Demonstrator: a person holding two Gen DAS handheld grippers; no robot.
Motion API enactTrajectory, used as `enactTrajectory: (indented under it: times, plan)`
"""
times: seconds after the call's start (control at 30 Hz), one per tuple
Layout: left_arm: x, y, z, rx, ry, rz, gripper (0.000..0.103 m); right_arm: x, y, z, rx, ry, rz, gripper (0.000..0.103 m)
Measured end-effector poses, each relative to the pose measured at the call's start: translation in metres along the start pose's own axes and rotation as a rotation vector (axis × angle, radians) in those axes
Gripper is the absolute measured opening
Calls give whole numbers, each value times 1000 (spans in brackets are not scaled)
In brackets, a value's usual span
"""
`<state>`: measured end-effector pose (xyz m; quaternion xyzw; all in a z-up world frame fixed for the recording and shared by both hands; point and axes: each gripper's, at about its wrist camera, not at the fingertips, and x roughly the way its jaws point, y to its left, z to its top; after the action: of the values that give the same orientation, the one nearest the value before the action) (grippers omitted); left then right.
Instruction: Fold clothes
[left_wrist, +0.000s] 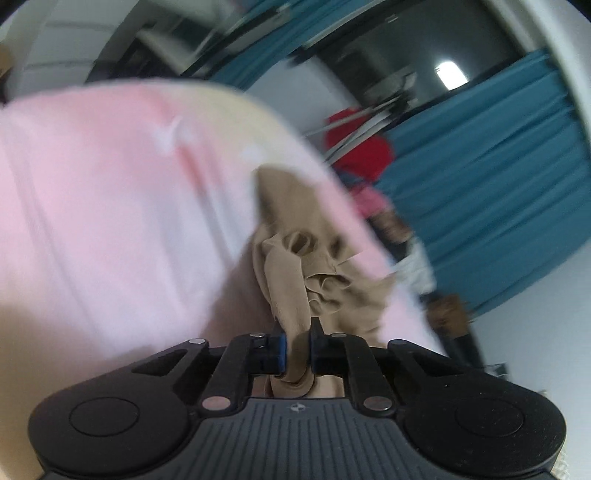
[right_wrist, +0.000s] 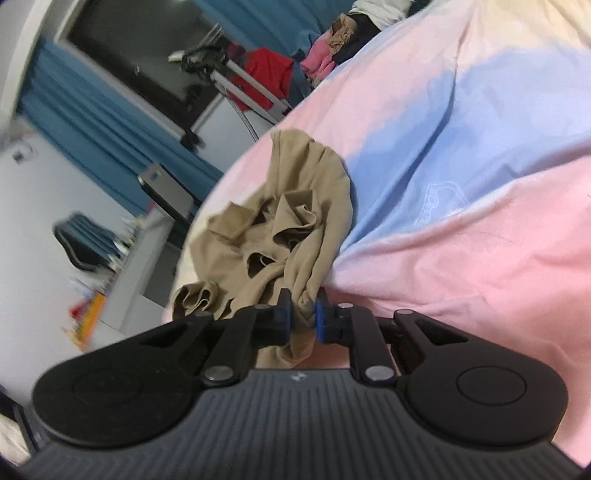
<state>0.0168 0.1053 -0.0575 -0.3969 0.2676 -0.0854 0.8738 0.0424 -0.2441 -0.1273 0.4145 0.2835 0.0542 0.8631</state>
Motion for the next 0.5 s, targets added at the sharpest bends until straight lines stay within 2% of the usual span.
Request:
enactTrajectory:
  times: [0.17, 0.33, 0.5]
  plan:
    - [-40, -15, -7, 34, -8, -66, 7, -36, 1, -3, 41, 14, 49, 14]
    - [-88, -14, -15, -34, 33, -89, 7, -77, 2, -11, 88, 43, 99, 14]
    - [-127, -18, -20, -66, 26, -108, 7, -118, 5, -17, 108, 49, 140, 14]
